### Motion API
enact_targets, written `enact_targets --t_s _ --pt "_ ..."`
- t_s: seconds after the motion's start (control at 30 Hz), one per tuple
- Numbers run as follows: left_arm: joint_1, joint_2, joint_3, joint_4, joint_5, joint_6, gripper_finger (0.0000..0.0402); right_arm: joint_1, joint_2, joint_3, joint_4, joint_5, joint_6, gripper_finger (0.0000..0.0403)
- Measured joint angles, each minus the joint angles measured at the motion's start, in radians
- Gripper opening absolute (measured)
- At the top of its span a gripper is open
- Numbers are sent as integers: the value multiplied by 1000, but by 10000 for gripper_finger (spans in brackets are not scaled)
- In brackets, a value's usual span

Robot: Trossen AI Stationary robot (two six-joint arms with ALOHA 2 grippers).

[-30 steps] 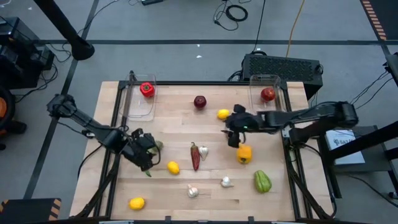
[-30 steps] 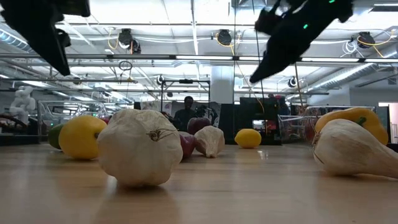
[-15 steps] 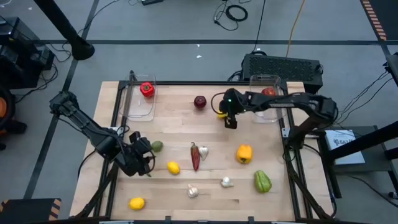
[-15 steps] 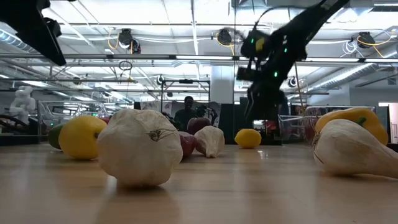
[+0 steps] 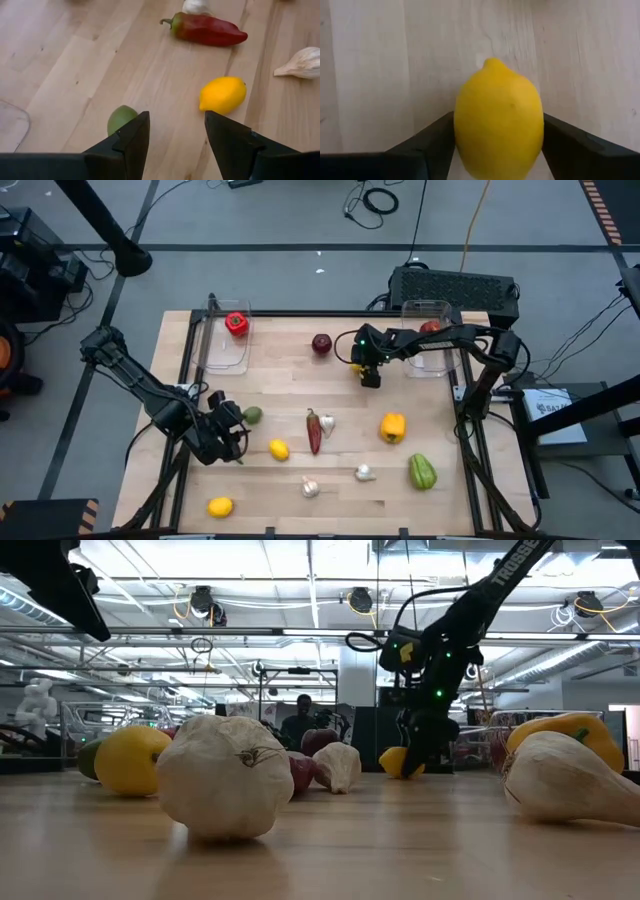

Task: Sort produce into baskets
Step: Put the right lemon into the right transparent bin

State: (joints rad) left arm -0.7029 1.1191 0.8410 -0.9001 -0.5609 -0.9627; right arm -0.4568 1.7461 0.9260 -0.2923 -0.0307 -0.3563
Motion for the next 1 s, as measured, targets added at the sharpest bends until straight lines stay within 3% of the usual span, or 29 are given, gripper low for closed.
enact_targets --t_s 0.23,0.5,0.6,0.73,0.8,1.0 --pt "0 0 -42 4 -19 -25 199 28 -56 0 -75 -3 111 209" --pt "0 0 -156 1 42 -182 199 62 -266 80 -382 18 260 229" --pt "0 0 -183 25 54 -207 199 62 -359 118 -493 158 272 230" --pt "0 0 -209 84 56 -209 199 37 -492 107 -483 494 263 225" --pt "0 0 -210 99 55 -209 199 13 -543 87 -453 607 269 225" --pt "0 0 -210 117 34 -200 199 -120 -621 -5 -296 658 285 230"
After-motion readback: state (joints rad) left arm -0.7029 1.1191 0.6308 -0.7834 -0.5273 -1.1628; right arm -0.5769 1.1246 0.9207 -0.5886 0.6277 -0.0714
